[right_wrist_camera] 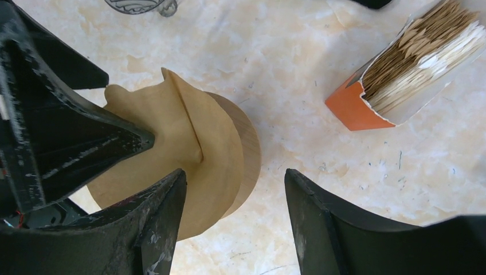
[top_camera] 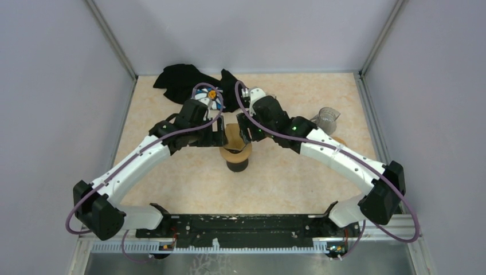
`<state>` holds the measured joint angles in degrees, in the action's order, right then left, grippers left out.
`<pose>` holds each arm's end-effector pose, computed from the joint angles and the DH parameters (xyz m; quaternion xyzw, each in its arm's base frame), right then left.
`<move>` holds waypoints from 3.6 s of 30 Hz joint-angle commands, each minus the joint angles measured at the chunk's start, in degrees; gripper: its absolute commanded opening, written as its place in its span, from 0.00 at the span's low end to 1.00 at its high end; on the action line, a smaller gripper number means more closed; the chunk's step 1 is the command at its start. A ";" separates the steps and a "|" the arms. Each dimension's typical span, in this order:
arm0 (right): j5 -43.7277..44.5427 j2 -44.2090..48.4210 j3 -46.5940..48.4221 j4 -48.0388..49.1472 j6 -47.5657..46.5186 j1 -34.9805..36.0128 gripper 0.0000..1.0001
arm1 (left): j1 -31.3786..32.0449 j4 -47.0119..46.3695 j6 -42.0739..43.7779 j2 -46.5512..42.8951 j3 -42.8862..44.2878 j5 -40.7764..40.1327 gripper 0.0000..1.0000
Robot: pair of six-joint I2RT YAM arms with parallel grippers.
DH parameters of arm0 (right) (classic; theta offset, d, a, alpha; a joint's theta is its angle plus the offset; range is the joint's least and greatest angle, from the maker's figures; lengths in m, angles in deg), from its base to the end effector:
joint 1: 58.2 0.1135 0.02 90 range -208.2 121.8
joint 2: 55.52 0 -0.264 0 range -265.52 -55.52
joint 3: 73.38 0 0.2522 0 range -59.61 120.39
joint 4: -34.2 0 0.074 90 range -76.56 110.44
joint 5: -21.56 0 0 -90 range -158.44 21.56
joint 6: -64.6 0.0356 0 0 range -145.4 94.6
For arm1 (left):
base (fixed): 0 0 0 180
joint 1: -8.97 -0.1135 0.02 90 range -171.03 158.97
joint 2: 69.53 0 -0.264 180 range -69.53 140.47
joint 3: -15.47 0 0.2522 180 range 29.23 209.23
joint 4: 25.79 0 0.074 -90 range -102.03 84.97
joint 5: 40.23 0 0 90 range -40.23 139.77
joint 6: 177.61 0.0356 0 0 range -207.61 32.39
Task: Place the coffee filter in the dripper
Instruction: Move the coffee server to the center of the board.
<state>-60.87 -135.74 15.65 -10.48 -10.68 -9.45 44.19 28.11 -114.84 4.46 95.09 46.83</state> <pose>0.2099 0.2322 0.3483 -0.2313 0.8584 0.1888 0.4170 0.2225 -0.1549 0.3102 0.0560 0.9325 -0.1641 0.3169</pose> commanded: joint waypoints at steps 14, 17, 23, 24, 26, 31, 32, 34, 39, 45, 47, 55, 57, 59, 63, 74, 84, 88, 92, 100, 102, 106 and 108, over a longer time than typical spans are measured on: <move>-2.53 10.84 -4.90 10.09 0.31 -0.45 0.64 | -0.77 -4.11 -0.92 -9.04 -0.44 -1.36 0.99; -1.57 14.56 -8.82 13.08 0.11 -1.13 0.66 | -0.92 -6.06 -0.62 -12.04 -2.57 -2.04 0.99; -0.59 22.44 -18.86 19.20 -1.56 -1.36 0.68 | -1.03 -12.04 -0.63 -20.44 -10.12 -6.33 0.99; -0.55 23.94 -21.13 20.61 -1.80 -1.32 0.68 | -1.03 -13.42 -0.56 -22.03 -11.80 -7.03 0.99; -0.82 26.99 -25.72 24.97 -2.48 -1.38 0.70 | -1.03 -15.55 -0.59 -25.06 -14.77 -8.17 0.99; -4.57 33.81 -38.03 35.42 -7.13 -1.37 0.71 | -1.03 -17.32 -0.52 -29.76 -19.96 -12.91 0.99; -6.10 35.06 -40.38 37.38 -8.03 -1.30 0.71 | -1.03 -17.29 -0.49 -30.38 -20.53 -13.88 0.99; -8.10 37.77 -46.32 43.96 -9.92 -1.29 0.71 | -1.03 -17.35 -0.43 -31.51 -21.64 -15.67 0.99; -11.53 40.69 -59.02 61.23 -11.84 -1.26 0.72 | -1.12 -17.87 0.39 -33.13 -22.87 -20.18 0.99; -14.29 32.77 -63.87 73.93 -12.35 -1.20 0.71 | -1.67 -17.66 2.35 -31.13 -20.57 -24.56 0.99; -15.08 29.04 -66.21 82.04 -12.59 -0.88 0.71 | -2.37 -17.78 4.49 -30.13 -18.81 -25.75 0.99; -14.64 7.44 -68.22 108.59 -13.49 1.31 0.70 | -7.75 -23.94 15.01 -29.36 -17.36 -25.86 0.99; -13.63 2.13 -67.50 113.69 -13.79 2.14 0.69 | -8.95 -25.35 15.38 -30.22 -18.92 -25.18 0.99; -12.75 -2.99 -67.06 120.91 -13.81 2.93 0.69 | -10.17 -26.08 15.20 -31.24 -20.49 -23.82 0.99; -10.37 -11.18 -66.10 129.39 -14.74 4.52 0.66 | -11.52 -25.78 15.53 -32.89 -21.59 -23.06 0.99; -5.05 -19.74 -59.85 129.75 -16.17 5.87 0.63 | -12.97 -24.72 16.03 -34.33 -22.15 -23.43 0.99; -2.23 -25.48 -54.42 129.79 -16.46 5.84 0.57 | -13.87 -24.75 15.62 -35.68 -22.49 -23.07 0.99; -1.55 -27.41 -52.38 129.79 -16.82 5.86 0.55 | -14.28 -24.76 15.60 -35.72 -22.50 -22.52 0.99; 0.29 -29.55 -49.99 129.77 -17.86 5.87 0.54 | -14.77 -24.76 15.62 -35.76 -22.50 -22.33 0.99; 4.09 -34.51 -43.87 129.71 -18.68 5.48 0.54 | -15.82 -24.95 15.37 -36.12 -22.63 -22.03 0.99; 4.69 -35.80 -42.07 129.73 -18.51 5.21 0.54 | -16.18 -25.00 15.27 -36.20 -22.55 -21.67 0.99; 5.94 -37.22 -39.96 129.68 -14.85 4.50 0.53 | -16.86 -25.08 15.26 -36.38 -22.65 -21.17 0.99; 6.32 -37.72 -39.31 129.71 -14.11 4.50 0.53 | -17.23 -25.03 15.27 -36.42 -22.61 -20.91 0.99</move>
<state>-57.11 -172.31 -26.03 109.54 -27.62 -4.40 27.85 4.44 -99.58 -31.14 72.89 24.82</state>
